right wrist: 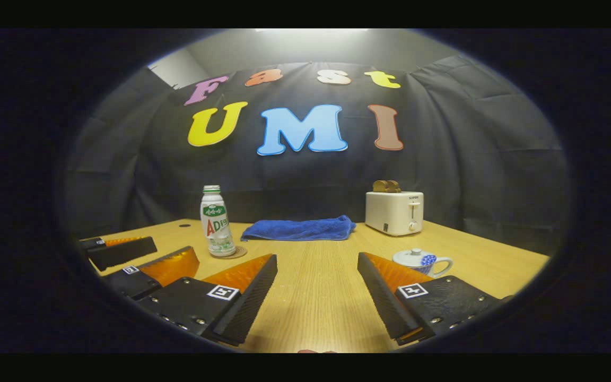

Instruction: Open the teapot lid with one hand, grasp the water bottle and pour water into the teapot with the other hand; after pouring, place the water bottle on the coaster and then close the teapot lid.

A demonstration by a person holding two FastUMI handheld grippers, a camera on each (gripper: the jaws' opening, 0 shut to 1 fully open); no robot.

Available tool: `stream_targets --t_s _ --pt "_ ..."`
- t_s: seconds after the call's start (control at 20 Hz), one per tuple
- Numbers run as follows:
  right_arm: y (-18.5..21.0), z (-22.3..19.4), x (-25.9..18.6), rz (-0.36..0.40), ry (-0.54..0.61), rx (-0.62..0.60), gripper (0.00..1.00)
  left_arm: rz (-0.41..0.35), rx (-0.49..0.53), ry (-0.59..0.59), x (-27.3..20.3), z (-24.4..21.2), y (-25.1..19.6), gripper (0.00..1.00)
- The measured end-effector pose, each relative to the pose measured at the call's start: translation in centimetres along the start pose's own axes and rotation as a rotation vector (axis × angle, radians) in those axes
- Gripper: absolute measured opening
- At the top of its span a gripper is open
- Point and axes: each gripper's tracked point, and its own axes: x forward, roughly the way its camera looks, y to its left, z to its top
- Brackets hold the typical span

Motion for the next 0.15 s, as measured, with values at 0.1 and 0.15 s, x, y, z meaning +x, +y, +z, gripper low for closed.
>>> stream_targets --t_s 0.1,0.15 --pt "-0.26 0.00 0.17 -0.014 0.008 -0.001 0.94 0.006 0.000 0.000 0.11 0.01 -0.12 1.00" --pt "-0.08 0.07 -0.01 -0.005 0.003 -0.001 0.93 0.013 0.003 -0.005 0.12 0.05 -0.05 1.00"
